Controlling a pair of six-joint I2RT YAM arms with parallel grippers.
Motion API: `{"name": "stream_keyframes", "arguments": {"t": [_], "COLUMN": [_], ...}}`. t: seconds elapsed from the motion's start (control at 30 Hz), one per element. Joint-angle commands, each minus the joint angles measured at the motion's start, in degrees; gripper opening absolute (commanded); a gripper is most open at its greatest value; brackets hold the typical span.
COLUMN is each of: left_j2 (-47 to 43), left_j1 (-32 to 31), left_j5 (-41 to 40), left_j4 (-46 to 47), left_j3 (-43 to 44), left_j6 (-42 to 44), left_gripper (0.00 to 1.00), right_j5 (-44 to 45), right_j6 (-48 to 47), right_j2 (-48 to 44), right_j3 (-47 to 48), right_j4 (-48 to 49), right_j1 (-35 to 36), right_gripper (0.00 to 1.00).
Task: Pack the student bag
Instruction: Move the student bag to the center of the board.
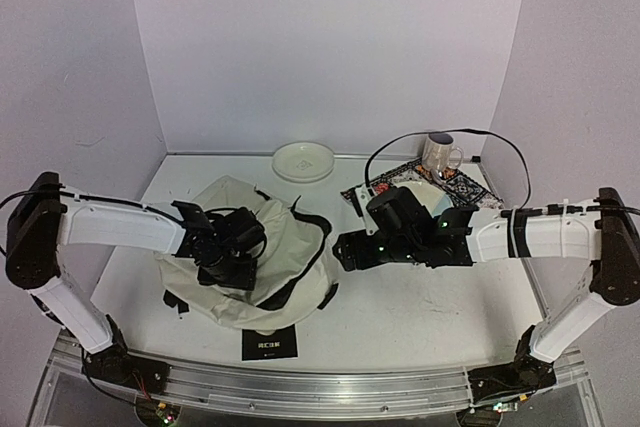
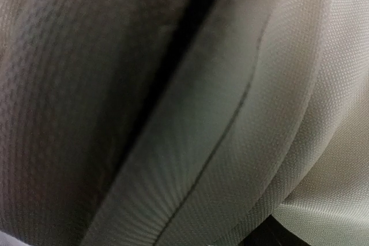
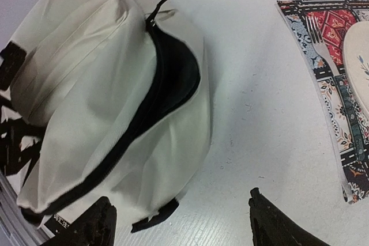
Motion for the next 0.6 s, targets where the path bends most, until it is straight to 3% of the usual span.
{"name": "stream_keyframes", "arguments": {"t": [0.0,0.3,0.57], "left_j2": [6.2,11.6,-0.6], "left_j1": [8.1,14.1,8.9], "left_j5": [-5.8,-4.9,-1.8], "left_j4": [7.8,10.8,8.6], "left_j3": [4.7,13.1,5.7], "left_j6": [7.1,13.5,9.5], "left_gripper": [0.69,0.69,0.77], "right_j5": [-1.7,-8.3,-15.9], "right_j6": [-1.2,-0.8,1.2], "right_j2": [-1.8,-0.5,3.7], "right_j3": [-0.7,-1.5,-1.7], "right_j4": [-1.2,0.7,4.2], "right_j1": [0.1,0.4,1.3], "right_gripper": [0.79,0.79,0.79]}}
